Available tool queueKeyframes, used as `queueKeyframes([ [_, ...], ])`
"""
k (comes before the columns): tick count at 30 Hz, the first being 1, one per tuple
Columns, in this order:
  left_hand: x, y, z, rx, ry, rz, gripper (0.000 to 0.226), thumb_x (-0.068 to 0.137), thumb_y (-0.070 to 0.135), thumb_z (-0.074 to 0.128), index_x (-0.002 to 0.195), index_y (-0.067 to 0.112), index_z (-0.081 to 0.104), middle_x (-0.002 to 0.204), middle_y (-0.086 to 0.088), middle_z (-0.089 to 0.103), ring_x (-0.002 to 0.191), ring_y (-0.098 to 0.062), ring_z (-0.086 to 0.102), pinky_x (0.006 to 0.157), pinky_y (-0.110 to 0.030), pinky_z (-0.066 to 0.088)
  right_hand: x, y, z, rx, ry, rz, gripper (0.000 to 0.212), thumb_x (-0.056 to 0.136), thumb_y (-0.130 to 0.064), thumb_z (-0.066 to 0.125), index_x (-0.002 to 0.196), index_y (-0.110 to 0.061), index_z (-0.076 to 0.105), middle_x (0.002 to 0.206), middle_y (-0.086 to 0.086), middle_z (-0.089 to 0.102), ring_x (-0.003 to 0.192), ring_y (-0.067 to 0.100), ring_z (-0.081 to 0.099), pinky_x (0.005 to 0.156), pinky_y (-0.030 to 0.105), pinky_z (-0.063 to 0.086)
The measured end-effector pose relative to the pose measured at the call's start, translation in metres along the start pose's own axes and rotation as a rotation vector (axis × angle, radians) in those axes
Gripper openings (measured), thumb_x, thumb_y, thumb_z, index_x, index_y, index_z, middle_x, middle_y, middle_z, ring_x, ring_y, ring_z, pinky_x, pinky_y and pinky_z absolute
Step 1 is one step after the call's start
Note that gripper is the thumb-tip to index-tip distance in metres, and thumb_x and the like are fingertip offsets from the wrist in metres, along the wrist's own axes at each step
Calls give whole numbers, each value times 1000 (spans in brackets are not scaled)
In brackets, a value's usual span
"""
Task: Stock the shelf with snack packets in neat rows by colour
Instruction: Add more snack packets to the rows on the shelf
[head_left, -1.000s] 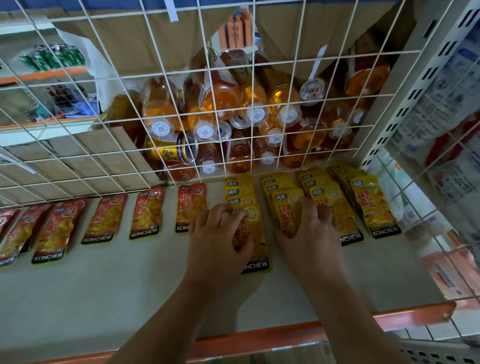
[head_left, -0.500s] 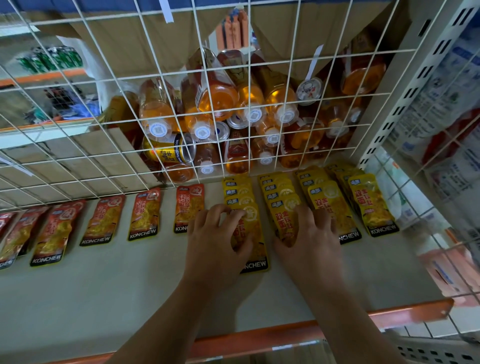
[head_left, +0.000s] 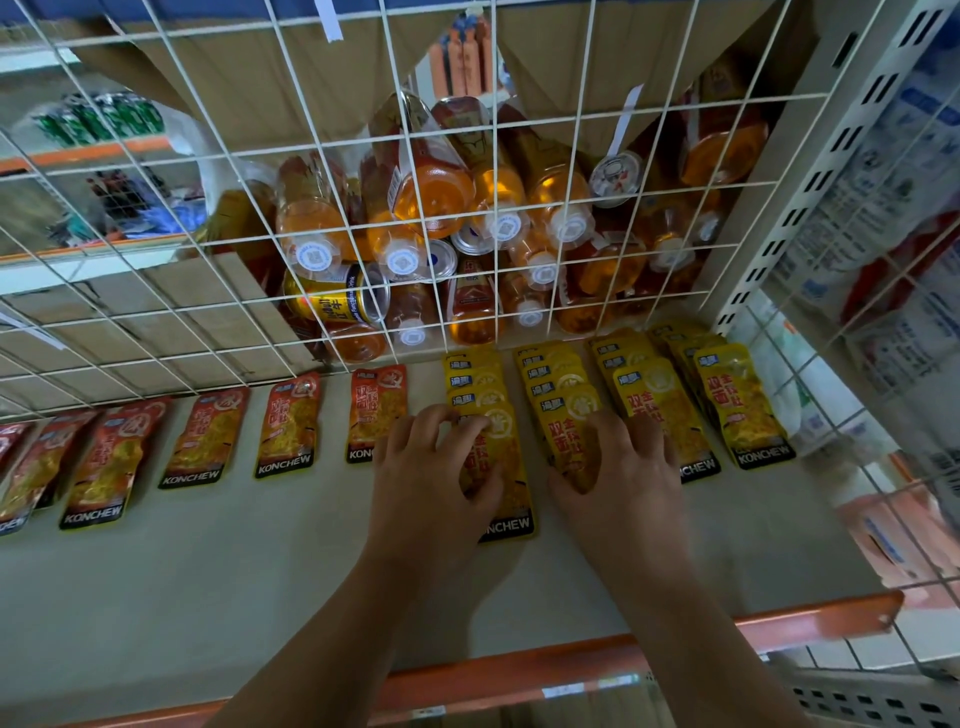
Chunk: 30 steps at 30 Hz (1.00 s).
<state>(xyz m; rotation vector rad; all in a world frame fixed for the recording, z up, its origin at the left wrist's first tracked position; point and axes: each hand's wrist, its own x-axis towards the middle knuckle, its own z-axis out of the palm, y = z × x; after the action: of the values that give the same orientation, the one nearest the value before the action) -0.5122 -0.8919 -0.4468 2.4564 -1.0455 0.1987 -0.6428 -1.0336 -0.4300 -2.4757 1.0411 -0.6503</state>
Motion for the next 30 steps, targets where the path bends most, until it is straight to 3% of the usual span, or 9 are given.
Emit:
queueKeyframes([
  [4, -1, 0, -1, 1, -5, -2, 50, 87, 56, 55, 128, 30, 67, 128, 4, 57, 119, -22, 50, 100, -45, 43, 1, 0, -2, 49, -52, 53, 55, 77, -49, 75, 122, -22, 59, 117, 5, 53, 109, 30, 50, 90, 45, 48],
  [10, 0, 1, -2, -2, -25, -5, 50, 87, 56, 54, 129, 31, 66, 129, 5, 56, 121, -22, 48, 102, -45, 43, 4, 10, -10, 22, -115, 26, 42, 88, -39, 66, 125, -20, 60, 113, 5, 60, 104, 30, 54, 88, 42, 49],
  [16, -1, 2, -2, 5, -21, -2, 52, 87, 56, 52, 129, 30, 67, 129, 4, 56, 120, -21, 48, 101, -44, 42, 1, 14, -14, 59, -168, 27, 43, 88, -36, 71, 126, -23, 60, 114, 2, 57, 99, 28, 59, 77, 38, 54],
  [30, -1, 3, -3, 11, -27, -8, 51, 88, 56, 52, 129, 30, 67, 129, 5, 55, 121, -20, 47, 102, -44, 43, 3, 14, -10, 94, -166, 22, 44, 86, -33, 73, 126, -19, 59, 111, 2, 59, 100, 26, 58, 80, 38, 52],
])
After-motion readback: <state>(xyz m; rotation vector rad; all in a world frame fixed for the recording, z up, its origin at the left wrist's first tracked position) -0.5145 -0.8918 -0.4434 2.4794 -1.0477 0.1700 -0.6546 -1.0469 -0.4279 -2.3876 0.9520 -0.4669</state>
